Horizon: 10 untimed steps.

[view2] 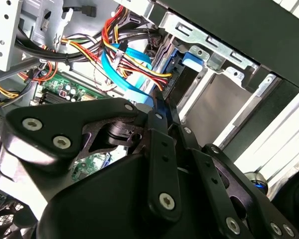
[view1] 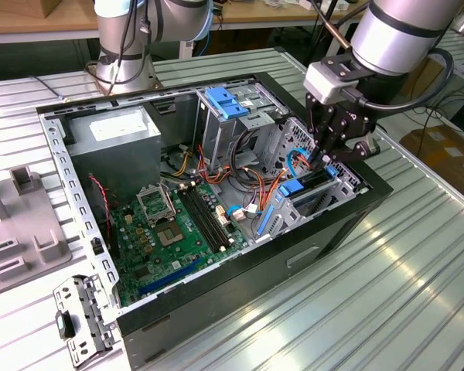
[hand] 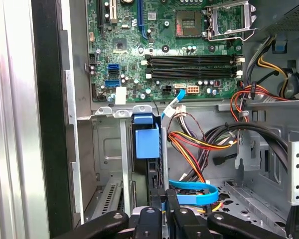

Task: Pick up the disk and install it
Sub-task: 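Insert the second disk wire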

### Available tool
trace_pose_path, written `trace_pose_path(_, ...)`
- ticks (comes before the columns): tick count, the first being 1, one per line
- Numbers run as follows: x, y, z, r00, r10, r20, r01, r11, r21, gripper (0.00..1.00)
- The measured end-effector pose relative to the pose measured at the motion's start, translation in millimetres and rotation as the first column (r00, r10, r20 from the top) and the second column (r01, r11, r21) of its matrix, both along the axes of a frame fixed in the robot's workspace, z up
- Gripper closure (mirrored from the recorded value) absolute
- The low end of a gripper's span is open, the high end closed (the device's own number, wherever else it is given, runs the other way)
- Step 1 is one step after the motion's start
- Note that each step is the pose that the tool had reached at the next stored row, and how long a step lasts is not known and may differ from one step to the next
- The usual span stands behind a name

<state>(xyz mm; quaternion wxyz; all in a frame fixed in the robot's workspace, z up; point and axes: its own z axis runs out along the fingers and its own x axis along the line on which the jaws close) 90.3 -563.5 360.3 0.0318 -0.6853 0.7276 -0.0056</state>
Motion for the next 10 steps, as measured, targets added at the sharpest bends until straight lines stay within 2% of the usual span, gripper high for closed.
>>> trace_pose_path(6, -0.8, 0.0, -5.3, 1.0, 0.004, 0.0, -0.004, 1.0, 0.0007, 0.84)
trace_pose_path(10, -0.8, -0.2, -6.8, 0.9992, 0.039, 0.0, -0.039, 0.9992, 0.0008, 0.84)
